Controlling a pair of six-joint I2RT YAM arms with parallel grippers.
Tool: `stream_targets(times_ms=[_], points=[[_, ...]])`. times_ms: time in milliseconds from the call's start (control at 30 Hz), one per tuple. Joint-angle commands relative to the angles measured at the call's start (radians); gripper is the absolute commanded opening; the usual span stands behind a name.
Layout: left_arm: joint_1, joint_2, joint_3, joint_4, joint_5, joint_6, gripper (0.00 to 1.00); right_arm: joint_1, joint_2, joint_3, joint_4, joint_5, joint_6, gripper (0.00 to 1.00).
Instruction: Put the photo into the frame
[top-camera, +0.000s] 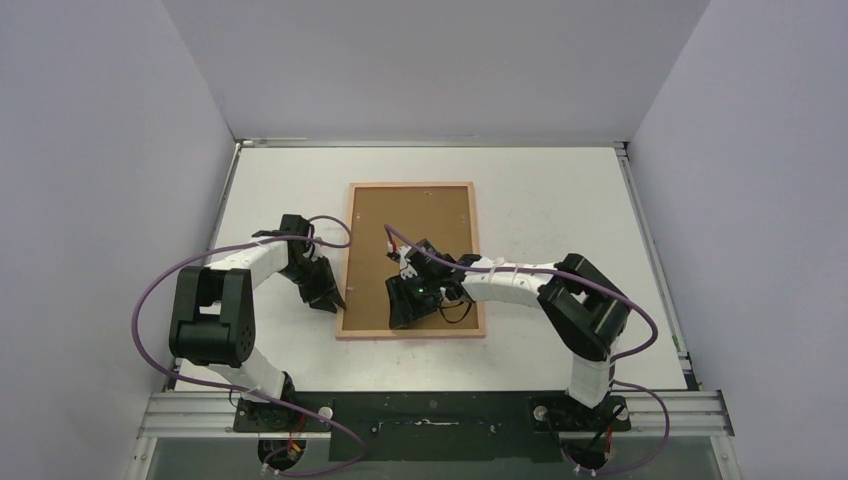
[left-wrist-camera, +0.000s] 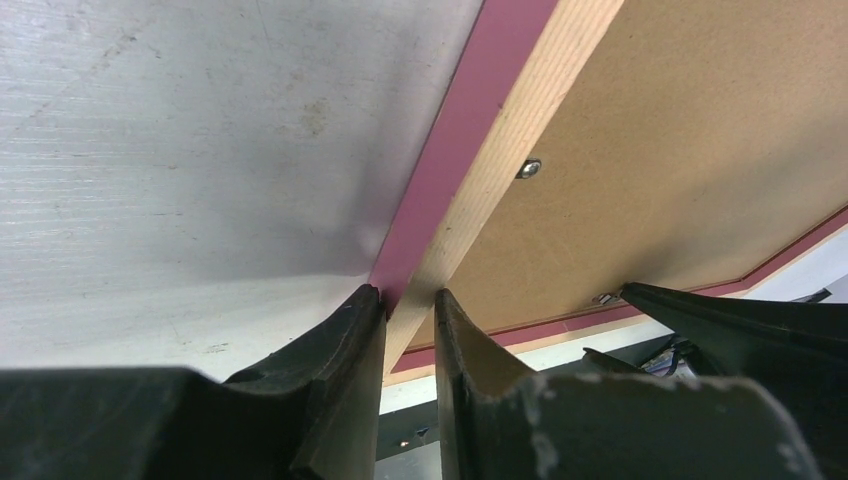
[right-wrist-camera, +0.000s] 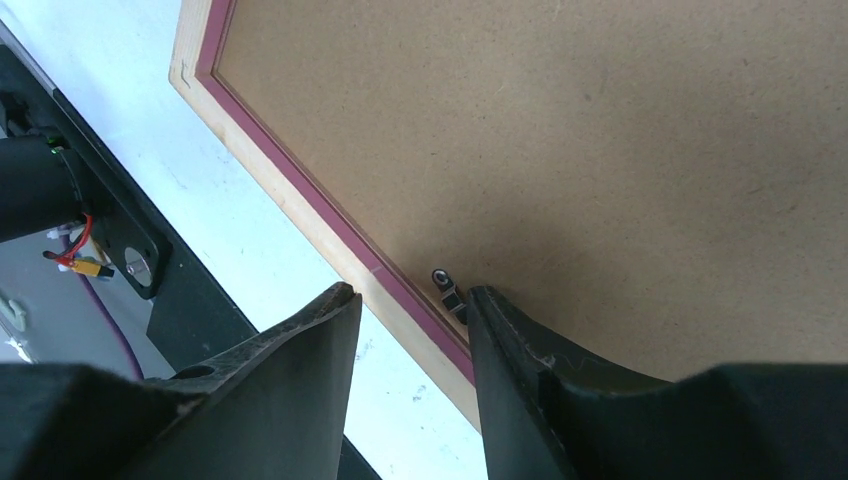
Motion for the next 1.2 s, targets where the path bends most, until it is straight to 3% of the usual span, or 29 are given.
stream_targets(times_ms=[0,567,1167], points=[[0.002,0.012,0.001,0.008,-0.015,-0.001,0.19,0.021,0.015,-0.006,0.028,0.015,-0.020,0.44],[0.001,0.043,0.019,0.030,0.016,-0.022,0.14,0.031,0.014,-0.040,-0.008,-0.155,-0.059,0.42],[0.002,0.046,0.021,0.040,0.035,-0.020,0.14,0.037,0.042,-0.039,0.060,-0.102,-0.010,0.43]])
